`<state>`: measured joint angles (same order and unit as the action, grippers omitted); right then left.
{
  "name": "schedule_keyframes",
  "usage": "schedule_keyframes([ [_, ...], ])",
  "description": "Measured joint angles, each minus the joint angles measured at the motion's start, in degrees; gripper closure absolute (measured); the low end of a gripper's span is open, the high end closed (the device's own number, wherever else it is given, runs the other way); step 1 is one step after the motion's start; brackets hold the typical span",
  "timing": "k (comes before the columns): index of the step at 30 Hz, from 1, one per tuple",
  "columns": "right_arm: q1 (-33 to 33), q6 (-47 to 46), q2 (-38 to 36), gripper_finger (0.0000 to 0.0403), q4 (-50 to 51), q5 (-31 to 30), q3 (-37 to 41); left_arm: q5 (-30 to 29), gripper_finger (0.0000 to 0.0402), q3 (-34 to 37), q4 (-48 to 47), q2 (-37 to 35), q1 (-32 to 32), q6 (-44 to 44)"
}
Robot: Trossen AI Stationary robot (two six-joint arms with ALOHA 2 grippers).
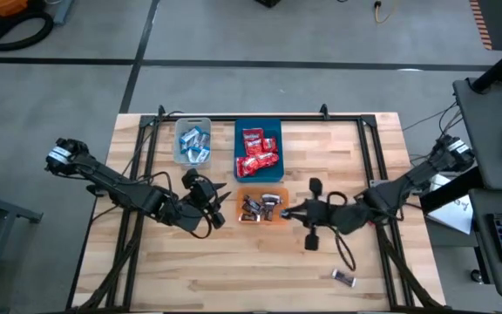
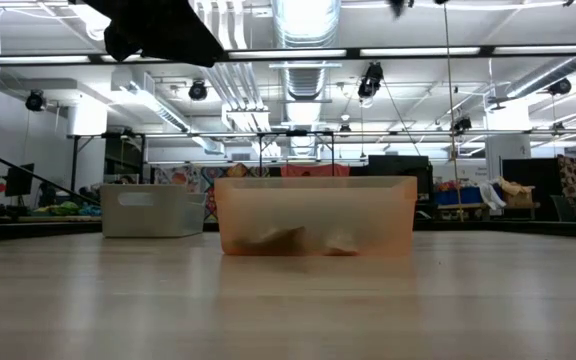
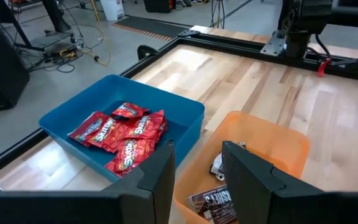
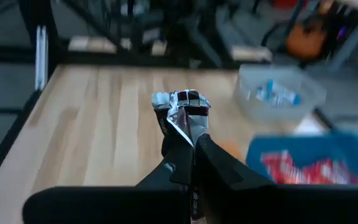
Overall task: Sort candy
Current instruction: Put the brown chocolate bar into the orange bin
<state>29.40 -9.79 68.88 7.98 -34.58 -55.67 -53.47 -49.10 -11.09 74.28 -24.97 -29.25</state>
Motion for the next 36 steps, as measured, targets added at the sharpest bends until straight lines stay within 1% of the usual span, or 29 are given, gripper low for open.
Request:
schedule_keyframes([
  [4,-3.6,6.2,2.0,0.0394,-12.9,-0.1,3.2,0.0,0.0285,0.0,0.0,0.0,0.0,-0.9],
  [6,-5.9,5.9,3.5,0.0394,-17.7,-0.1,4.8,0.0,0.0285,0.0,0.0,0.1,0.0,-2.1],
  [9,-8.9,2.9,7.0,0.0394,-20.4,-0.1,6.8,0.0,0.0285,0.0,0.1,1.0,0.0,-4.6],
  [16,-11.9,-3.7,16.7,0.0394,-20.3,0.0,8.5,0.0,0.0285,0.0,0.2,5.0,-0.1,-9.1],
  [19,-12.1,-3.7,18.9,0.0392,-20.2,0.0,7.8,0.0,0.0285,0.1,0.6,6.1,-0.2,-9.7],
  [21,-12.2,-3.7,20.0,0.0383,-20.3,0.1,7.1,0.0,0.0285,0.1,0.6,6.6,-0.2,-10.3],
  [29,-13.1,-3.1,21.1,0.0314,-18.8,0.0,4.8,1.0,0.0285,0.1,1.0,6.6,-0.8,-11.9],
  [33,-13.1,-3.3,20.2,0.0297,-14.4,0.0,3.1,1.1,0.0285,0.1,1.2,6.6,-1.4,-12.1],
  [36,-13.1,-4.9,19.4,0.0291,-9.2,0.1,0.7,1.1,0.0285,0.1,1.2,6.6,-1.8,-12.1],
])
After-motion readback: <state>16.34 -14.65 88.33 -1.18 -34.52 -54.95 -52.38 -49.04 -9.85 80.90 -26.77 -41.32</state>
